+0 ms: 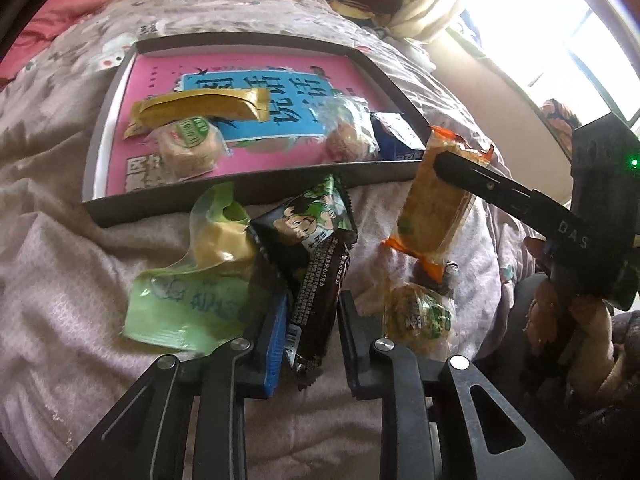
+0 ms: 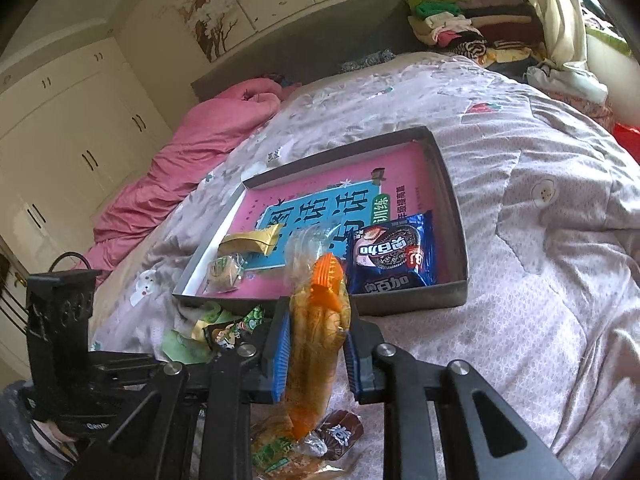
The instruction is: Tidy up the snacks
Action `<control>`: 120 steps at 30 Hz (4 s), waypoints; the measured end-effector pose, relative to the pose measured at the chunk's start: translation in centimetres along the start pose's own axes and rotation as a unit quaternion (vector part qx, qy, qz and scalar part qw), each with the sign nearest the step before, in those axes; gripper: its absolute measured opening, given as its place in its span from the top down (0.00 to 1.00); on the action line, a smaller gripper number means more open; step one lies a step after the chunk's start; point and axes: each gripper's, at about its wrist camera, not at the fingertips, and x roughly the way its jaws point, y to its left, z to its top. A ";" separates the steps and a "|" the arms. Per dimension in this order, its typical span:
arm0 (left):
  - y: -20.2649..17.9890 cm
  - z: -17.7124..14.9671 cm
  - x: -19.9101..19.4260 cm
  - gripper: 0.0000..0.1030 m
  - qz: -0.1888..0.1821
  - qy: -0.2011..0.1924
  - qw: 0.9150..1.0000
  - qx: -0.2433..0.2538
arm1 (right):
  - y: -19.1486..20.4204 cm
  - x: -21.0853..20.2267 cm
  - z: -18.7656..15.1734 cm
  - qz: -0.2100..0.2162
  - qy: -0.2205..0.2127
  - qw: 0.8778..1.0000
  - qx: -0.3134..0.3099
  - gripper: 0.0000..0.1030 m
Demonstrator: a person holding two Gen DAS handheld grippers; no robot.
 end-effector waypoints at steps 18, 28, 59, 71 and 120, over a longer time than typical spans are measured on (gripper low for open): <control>-0.5 -0.8 1.4 0.81 0.006 0.026 1.000 -0.002 | 1.0 0.6 -0.3 -0.008 0.005 0.999 -0.038 0.77; -1.0 -0.5 0.0 0.84 0.013 -0.003 1.000 0.006 | 1.4 1.7 -0.8 -0.014 0.026 0.998 -0.051 0.78; 0.6 4.5 -4.8 0.84 0.034 -0.106 0.993 -0.034 | -1.7 -2.3 4.3 0.025 -0.098 0.995 0.017 0.78; 0.4 6.6 -4.2 0.84 0.036 -0.114 0.992 -0.036 | -1.9 -0.9 5.6 0.024 -0.105 0.994 0.015 0.78; 1.1 8.7 1.0 0.84 0.060 -0.079 0.995 -0.031 | -4.3 1.5 6.7 0.028 -0.092 0.994 0.055 0.78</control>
